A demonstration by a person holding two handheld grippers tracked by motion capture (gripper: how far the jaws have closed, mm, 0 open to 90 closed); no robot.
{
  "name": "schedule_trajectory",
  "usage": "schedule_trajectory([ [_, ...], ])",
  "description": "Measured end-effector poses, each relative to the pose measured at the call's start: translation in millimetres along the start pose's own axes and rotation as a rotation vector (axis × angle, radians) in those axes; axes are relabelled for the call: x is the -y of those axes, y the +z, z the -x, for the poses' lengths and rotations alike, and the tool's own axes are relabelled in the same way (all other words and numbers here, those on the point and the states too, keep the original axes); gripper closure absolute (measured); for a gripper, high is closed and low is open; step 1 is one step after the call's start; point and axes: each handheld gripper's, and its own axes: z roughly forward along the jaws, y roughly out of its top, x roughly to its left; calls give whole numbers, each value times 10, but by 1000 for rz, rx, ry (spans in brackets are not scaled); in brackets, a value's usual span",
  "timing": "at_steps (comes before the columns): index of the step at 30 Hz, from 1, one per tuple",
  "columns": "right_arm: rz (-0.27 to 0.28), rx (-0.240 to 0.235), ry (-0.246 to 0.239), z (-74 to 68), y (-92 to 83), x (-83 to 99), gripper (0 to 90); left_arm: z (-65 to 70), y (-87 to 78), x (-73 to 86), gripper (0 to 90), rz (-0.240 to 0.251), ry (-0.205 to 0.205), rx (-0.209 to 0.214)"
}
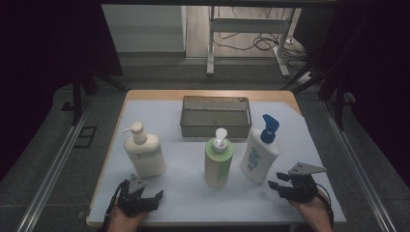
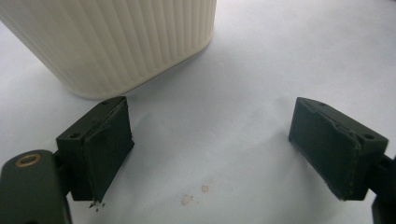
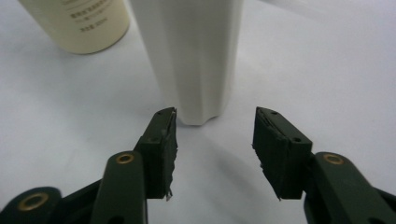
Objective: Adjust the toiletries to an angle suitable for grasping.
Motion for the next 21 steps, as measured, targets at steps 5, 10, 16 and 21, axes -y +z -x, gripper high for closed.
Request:
schedule_trajectory([
  [5,-3,9,-16,-78,-71,-40,398,0,0,0,130,0,0,0],
  [10,0,10,-19,-142,-133,-109,339,0,0,0,130,0,0,0],
  [16,11,20,-34,-192,-178,-199,280,0,0,1,130,0,0,0],
  [21,18,41,-52,-230,-191,-268,224,0,0,0,130,0,0,0],
])
